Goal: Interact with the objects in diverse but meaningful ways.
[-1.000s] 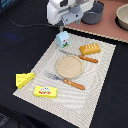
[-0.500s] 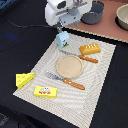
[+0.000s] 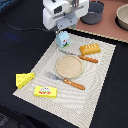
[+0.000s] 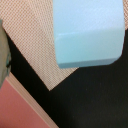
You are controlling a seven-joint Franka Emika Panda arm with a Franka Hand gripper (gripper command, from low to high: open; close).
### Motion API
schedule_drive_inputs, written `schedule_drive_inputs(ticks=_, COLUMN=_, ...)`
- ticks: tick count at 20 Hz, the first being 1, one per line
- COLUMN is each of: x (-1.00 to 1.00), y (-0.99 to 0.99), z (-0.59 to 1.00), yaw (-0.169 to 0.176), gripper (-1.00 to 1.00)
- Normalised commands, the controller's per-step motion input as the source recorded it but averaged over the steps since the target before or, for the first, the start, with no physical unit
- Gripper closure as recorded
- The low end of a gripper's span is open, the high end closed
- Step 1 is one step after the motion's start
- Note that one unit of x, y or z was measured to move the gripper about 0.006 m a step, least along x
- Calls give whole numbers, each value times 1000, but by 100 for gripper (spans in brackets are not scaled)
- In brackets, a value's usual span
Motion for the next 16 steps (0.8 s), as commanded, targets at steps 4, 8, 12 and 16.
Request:
schedule_drive_inputs(ticks=4, x=-82, y=34, z=-295, yaw=0, gripper=-100)
schedule_drive_inputs(ticks=8, x=0, y=123, z=-241, yaw=0, gripper=-100)
schedule_drive_inputs(ticks=12, x=0, y=182, z=-259, yaw=0, gripper=-100)
schedule_drive_inputs(ticks=16, x=0, y=201, z=-280, yaw=0, gripper=-100)
